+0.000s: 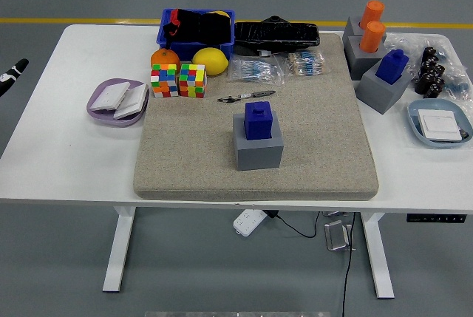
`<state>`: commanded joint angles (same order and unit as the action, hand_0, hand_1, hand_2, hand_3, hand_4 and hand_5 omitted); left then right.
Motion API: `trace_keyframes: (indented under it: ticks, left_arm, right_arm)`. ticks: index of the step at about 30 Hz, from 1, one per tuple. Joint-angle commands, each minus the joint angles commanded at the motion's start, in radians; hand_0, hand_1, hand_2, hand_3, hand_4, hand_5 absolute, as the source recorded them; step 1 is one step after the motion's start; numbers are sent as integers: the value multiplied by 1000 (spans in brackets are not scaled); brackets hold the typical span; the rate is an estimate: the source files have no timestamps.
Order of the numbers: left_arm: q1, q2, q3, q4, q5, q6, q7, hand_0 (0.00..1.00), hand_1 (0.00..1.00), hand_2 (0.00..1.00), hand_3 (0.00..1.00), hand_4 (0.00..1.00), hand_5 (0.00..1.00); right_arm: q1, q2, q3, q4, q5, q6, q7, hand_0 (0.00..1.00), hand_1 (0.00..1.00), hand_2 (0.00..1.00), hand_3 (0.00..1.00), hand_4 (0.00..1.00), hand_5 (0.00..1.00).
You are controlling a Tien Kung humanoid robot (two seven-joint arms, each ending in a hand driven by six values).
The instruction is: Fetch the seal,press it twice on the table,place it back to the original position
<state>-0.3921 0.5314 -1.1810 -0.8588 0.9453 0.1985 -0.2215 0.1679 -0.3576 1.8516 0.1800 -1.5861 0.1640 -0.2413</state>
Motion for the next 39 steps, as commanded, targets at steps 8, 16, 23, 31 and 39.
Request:
trace_keyframes:
  ticks: [8, 16, 23, 31, 39]
  left_arm:
    - [67, 2, -55, -34, 5, 9, -10, 998, 998, 998, 998, 998, 594]
    - [91, 1, -70, -37, 22, 10, -6, 998, 998, 998, 998, 998, 574]
    - [99, 1, -77, -45, 22, 8, -5, 998, 998, 998, 998, 970, 553]
    - [94, 4, -77, -46, 20, 9, -7, 998, 998, 998, 998, 967, 552]
    - [91, 1, -77, -45, 21, 9, -6, 998, 998, 998, 998, 965, 547]
  right_arm:
    - [-17, 5, -10, 0, 23, -8, -34, 905, 785, 774, 740, 930, 671]
    - [-18, 6, -11, 0, 26, -19, -47, 893, 783, 771, 743, 919, 656]
    - [-10, 15, -18, 0, 35, -19, -56, 876, 764, 758, 740, 889, 629]
    - [-8, 10, -20, 0, 41, -22, -57, 876, 763, 759, 739, 889, 630]
    - [-6, 14, -12, 0, 36, -23, -60, 875, 760, 756, 738, 885, 621]
